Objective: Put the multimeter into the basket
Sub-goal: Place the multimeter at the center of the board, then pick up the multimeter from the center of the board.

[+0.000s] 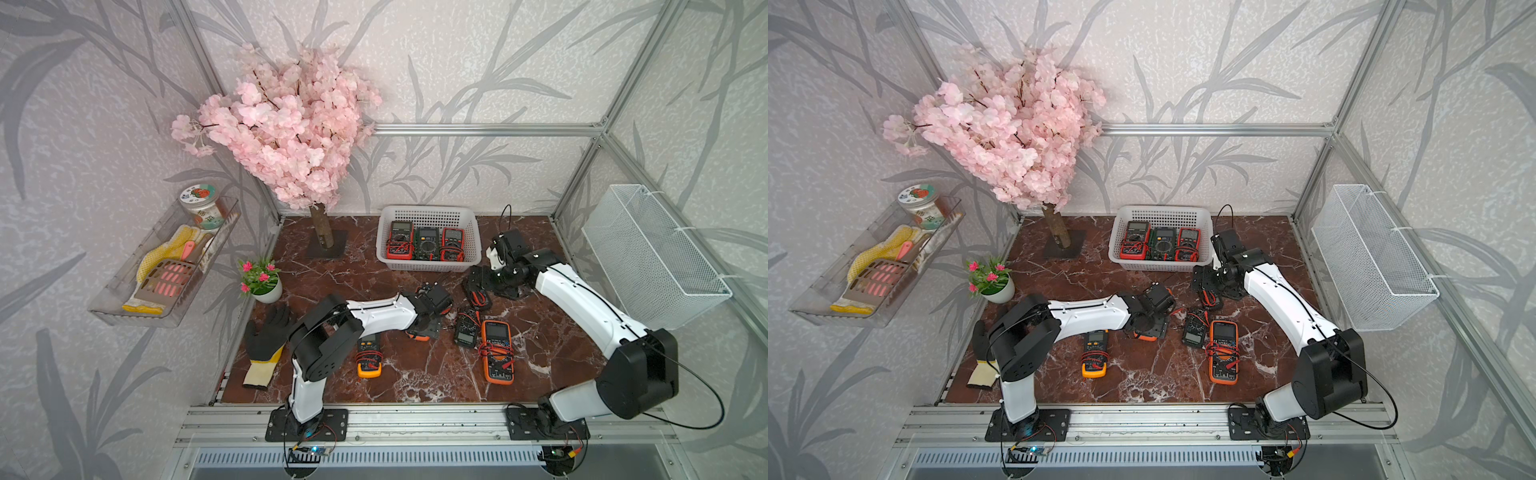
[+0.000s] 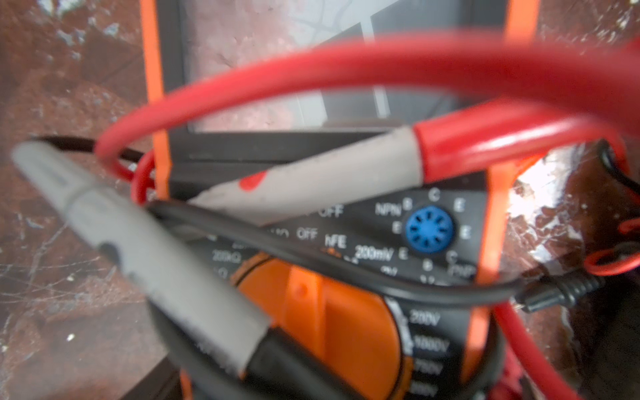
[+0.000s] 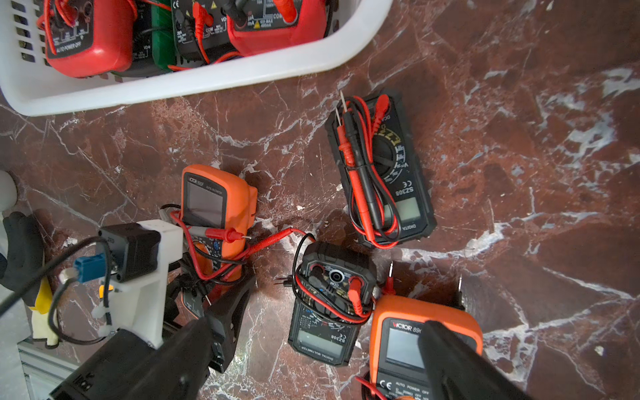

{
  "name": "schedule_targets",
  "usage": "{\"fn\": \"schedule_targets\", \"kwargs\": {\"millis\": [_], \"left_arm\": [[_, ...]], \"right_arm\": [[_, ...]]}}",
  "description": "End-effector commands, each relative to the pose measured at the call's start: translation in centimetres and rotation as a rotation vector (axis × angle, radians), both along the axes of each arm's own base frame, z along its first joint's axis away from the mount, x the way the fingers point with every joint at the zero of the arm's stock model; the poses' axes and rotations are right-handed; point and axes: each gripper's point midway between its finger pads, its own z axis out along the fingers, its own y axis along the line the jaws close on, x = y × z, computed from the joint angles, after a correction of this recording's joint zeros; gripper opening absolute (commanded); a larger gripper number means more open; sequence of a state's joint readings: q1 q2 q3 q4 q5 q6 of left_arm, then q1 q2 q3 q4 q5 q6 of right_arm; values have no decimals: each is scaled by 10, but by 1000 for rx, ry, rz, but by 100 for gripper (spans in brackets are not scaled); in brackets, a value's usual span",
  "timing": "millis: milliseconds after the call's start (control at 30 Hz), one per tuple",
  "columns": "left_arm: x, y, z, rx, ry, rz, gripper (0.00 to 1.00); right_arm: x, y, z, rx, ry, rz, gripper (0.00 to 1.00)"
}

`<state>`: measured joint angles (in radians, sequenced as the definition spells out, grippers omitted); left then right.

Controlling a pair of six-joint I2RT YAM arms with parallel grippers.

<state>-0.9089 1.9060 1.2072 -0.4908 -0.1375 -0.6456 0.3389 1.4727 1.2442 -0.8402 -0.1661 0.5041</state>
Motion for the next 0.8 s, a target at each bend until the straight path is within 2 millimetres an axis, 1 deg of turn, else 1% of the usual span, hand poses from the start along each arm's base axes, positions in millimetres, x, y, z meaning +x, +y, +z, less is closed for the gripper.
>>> {"fn": "schedule_targets", "kwargs": {"millis": [0, 67, 300, 433, 500, 600, 667, 767], "left_arm": [[6, 0, 13, -14, -14, 10, 2], [6, 2, 27, -21, -35, 13, 0], [6, 13, 80, -56, -107, 17, 0], [12, 16, 115, -96, -177, 30, 0], [20, 20, 133, -107, -226, 54, 0], [40, 24, 157, -125, -293, 84, 0], [57, 26, 172, -150, -329, 107, 0], [86, 27, 188, -176, -373, 128, 0]], "right_arm": [[2, 0, 8, 8, -6, -3, 99], [1, 0, 8, 11, -7, -4, 99], [4, 3, 11, 27, -14, -10, 99], [7, 5, 14, 40, -26, -14, 99], [9, 6, 17, 49, -34, -17, 99], [11, 8, 18, 56, -40, -19, 99], [13, 10, 21, 69, -53, -14, 99], [16, 11, 25, 82, -73, -20, 99]]}}
